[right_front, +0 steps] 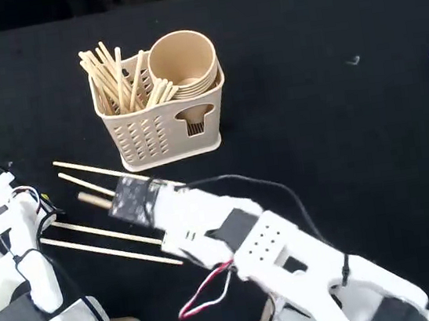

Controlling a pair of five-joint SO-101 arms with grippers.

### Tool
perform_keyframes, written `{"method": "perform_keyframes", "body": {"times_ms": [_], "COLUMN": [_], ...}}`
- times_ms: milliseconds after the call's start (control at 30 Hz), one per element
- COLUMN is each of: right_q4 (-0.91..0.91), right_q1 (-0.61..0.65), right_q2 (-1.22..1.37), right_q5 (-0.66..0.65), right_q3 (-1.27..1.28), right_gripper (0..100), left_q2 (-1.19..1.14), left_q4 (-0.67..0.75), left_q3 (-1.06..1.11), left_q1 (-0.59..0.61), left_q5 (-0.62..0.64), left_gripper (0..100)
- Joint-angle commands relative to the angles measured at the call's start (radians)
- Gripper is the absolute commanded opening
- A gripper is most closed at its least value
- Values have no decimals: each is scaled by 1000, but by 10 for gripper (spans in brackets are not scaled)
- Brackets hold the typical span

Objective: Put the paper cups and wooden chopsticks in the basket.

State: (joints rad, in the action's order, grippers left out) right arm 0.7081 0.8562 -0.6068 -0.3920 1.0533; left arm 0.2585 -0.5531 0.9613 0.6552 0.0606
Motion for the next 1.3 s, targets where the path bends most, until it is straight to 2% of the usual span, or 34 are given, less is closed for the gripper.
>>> {"method": "perform_keyframes", "body": {"times_ms": [0,100,267,400,700,1000,1133,1267], "right_q4": [-60,-60,-18,-12,-12,81,106,40], "right_q1": [31,31,32,32,97,71,161,199], "right_q2": [124,283,499,591,613,532,524,596], "right_q5": [8,9,8,8,2,12,75,84], "right_q3": [-45,-136,-277,-340,-375,-423,-424,-424], "right_gripper": [11,20,125,129,129,136,176,204], "left_q2": [17,6,6,12,15,15,17,17], "left_q4": [3,-5,-5,0,2,2,2,2], "left_q3": [-18,-53,-70,-70,-70,-70,-70,-70], "left_q1": [31,119,231,291,292,294,294,295], "left_q5": [-9,3,161,227,241,241,242,242], "left_gripper": [191,191,194,195,195,194,193,193]}}
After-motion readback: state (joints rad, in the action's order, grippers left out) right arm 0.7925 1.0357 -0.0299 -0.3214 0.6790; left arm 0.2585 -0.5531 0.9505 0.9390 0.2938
